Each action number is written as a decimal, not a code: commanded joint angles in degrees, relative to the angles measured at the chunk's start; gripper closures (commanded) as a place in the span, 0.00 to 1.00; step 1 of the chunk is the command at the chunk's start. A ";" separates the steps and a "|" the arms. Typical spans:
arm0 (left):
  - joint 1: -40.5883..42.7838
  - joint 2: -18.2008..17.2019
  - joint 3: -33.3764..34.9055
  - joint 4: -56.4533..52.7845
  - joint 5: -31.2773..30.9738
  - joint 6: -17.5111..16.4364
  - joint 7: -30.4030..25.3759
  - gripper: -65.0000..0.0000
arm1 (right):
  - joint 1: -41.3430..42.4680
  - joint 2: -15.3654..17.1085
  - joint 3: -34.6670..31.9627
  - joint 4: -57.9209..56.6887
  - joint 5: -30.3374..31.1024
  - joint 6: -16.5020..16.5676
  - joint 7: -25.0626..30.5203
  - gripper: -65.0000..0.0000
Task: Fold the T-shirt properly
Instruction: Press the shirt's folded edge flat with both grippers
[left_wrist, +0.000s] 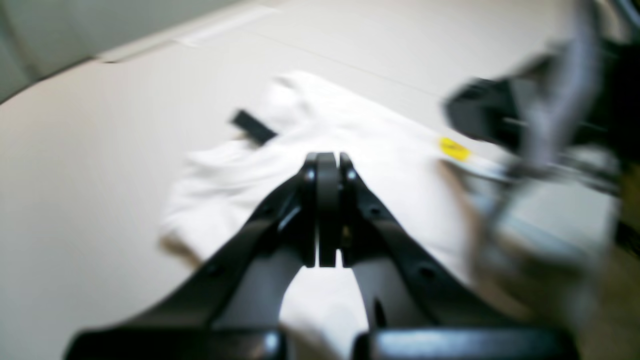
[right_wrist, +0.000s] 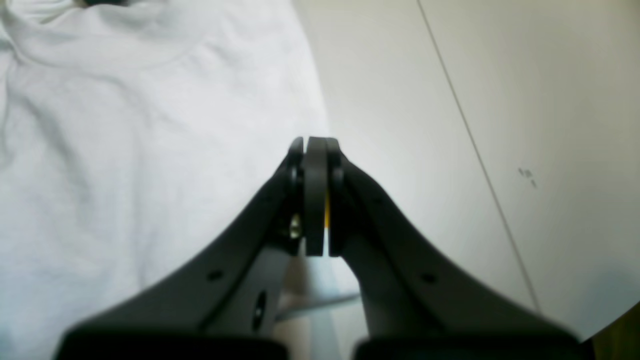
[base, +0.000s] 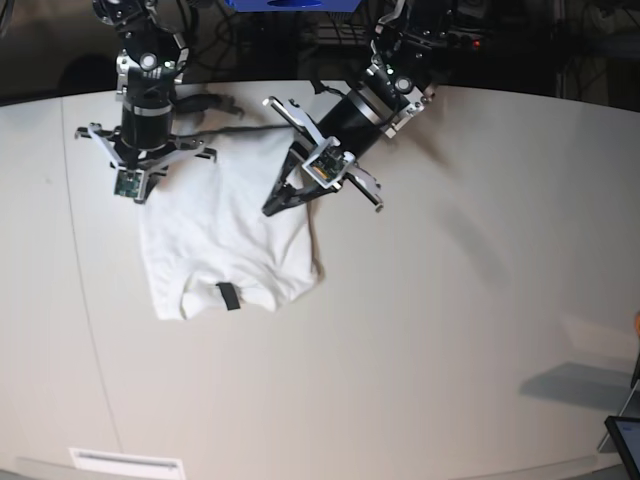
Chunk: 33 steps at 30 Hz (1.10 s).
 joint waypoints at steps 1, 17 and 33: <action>0.01 0.39 0.14 -0.62 -0.54 0.64 -4.18 1.00 | -0.28 0.56 1.25 0.77 -1.32 -0.69 3.63 1.00; 1.59 -1.63 6.20 -1.85 8.25 6.88 -9.19 1.00 | -0.63 0.65 -3.05 -1.25 -1.32 -0.69 4.24 1.00; 1.59 -1.19 5.94 -10.11 7.98 7.76 -9.10 1.00 | 2.27 0.29 -8.59 -3.72 -1.32 -0.69 -0.07 1.00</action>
